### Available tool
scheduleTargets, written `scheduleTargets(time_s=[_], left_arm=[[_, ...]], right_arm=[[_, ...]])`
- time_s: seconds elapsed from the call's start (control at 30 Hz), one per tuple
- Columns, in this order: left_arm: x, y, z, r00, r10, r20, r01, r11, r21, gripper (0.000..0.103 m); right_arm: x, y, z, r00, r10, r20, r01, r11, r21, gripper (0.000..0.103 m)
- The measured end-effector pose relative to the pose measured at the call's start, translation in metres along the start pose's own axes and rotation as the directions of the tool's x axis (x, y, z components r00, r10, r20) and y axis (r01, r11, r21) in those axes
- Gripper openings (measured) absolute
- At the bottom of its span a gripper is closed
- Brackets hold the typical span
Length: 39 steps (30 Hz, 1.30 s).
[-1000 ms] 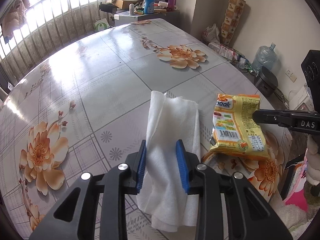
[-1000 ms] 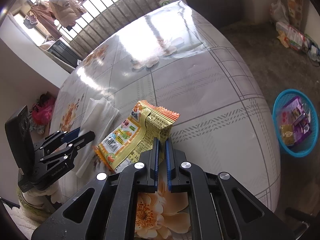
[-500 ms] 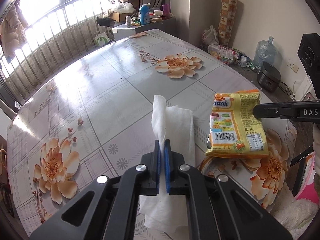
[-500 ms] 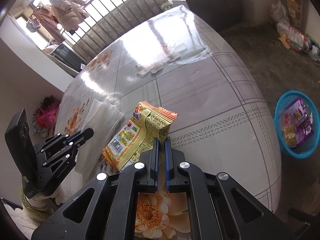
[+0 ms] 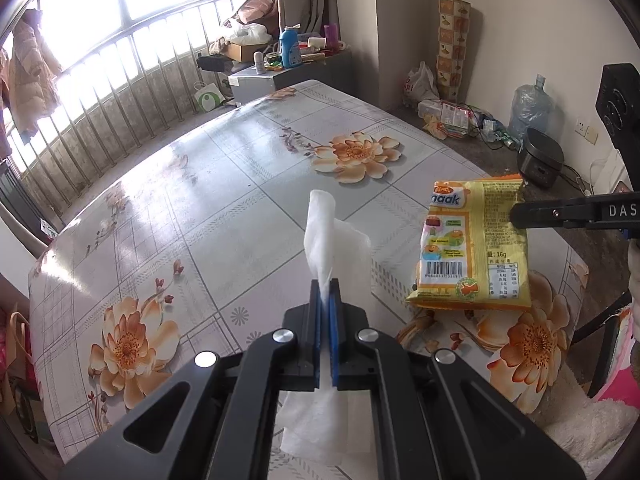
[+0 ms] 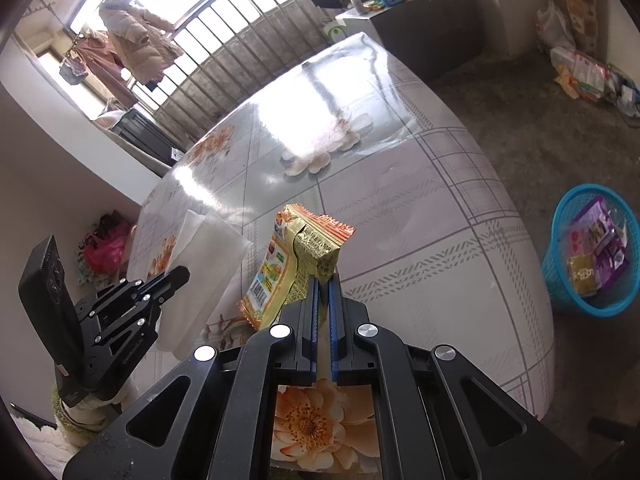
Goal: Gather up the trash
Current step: 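Lift the white tissue with the left gripper while the right gripper lifts the yellow bag, then carry the tissue and yellow bag to the wastebasket and release both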
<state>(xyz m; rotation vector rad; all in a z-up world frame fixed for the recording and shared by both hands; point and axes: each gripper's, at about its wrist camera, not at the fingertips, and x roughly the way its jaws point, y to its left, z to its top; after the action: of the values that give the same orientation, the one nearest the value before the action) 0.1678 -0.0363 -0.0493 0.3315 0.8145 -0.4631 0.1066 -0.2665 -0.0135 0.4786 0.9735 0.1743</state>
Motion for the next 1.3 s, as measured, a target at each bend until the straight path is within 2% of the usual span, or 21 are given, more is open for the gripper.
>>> scheduleTargets(time_s=[0.23,0.47,0.77,0.93,1.13,1.3], left_arm=[[-0.024,0.0,0.011,0.998,0.005,0.069,-0.005,1.0,0.003,0.003],[-0.044,-0.012,0.032,0.991,-0.031,0.131,0.025,0.998,0.052,0.003],[-0.056,-0.053,0.072,0.982,-0.08,0.17,0.058,0.99,0.129,0.003],[-0.054,-0.089,0.096,0.973,-0.143,0.181,0.109,0.977,0.184,0.003],[-0.042,-0.154,0.128,0.952,-0.26,0.162,0.209,0.938,0.277,0.003],[-0.021,-0.213,0.154,0.922,-0.373,0.1,0.323,0.887,0.331,0.003]], right_arm=[[-0.017,-0.004,-0.003,0.998,0.008,0.057,-0.009,1.0,0.027,0.003],[-0.039,-0.014,-0.007,0.989,0.025,0.149,-0.037,0.996,0.075,0.002],[-0.063,-0.046,-0.008,0.967,0.04,0.252,-0.078,0.987,0.142,0.002],[-0.074,-0.074,-0.014,0.958,0.019,0.285,-0.079,0.976,0.201,0.002],[-0.114,-0.126,-0.024,0.93,-0.09,0.355,-0.022,0.954,0.299,0.002],[-0.16,-0.183,-0.043,0.874,-0.277,0.399,0.088,0.898,0.43,0.002]])
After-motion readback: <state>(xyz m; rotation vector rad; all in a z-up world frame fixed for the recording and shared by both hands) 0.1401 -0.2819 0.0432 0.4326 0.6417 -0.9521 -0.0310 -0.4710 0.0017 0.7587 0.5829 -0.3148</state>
